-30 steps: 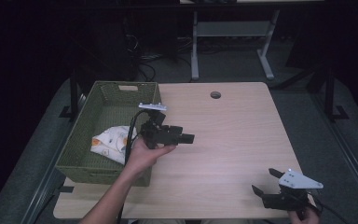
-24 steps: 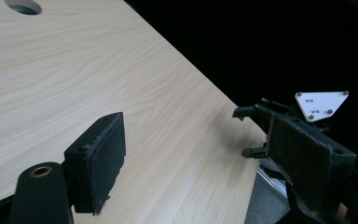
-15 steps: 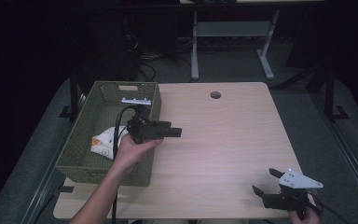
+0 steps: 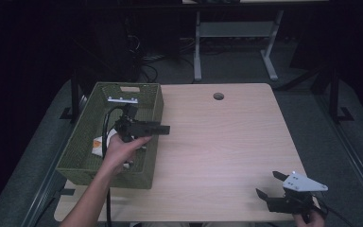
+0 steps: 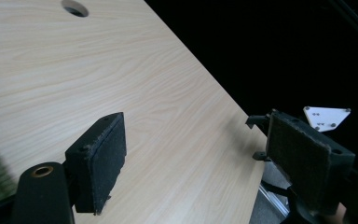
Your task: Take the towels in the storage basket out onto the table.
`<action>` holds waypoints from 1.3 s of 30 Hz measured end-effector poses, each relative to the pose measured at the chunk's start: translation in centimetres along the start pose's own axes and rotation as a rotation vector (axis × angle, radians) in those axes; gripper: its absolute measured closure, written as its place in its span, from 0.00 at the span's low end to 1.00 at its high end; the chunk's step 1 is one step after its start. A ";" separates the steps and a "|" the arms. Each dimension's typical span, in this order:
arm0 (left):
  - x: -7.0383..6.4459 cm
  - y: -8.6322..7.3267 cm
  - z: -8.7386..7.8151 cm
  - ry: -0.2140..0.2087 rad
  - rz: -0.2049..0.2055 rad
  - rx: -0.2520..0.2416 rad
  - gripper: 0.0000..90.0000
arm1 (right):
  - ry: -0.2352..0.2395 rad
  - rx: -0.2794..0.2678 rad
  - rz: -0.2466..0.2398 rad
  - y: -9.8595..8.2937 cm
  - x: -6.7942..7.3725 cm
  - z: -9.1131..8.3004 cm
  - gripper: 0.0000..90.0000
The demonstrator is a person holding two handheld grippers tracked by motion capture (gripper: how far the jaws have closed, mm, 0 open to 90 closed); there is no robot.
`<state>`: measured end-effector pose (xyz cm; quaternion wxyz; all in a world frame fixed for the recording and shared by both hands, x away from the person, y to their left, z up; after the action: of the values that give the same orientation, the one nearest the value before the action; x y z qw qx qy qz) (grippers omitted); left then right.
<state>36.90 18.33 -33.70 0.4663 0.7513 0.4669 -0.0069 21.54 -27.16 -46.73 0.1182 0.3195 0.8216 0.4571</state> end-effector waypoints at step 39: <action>10.2 -1.6 -4.3 0.344 -0.186 0.043 0.25 | 0.019 0.006 -0.004 0.1 0.2 0.1 0.15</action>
<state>39.72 28.73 -36.90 0.3610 0.7049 0.6067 0.0685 21.42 -26.92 -46.72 0.1104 0.3138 0.8248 0.4572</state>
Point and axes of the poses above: each handheld gripper's, and its own axes: z roughly forward along the jaws, y roughly out of its top, x roughly to its left, the point moved 2 cm from there along z, roughly forward along the jaws, and after that the axes turned 15 degrees about y, right-handed, at the moved point
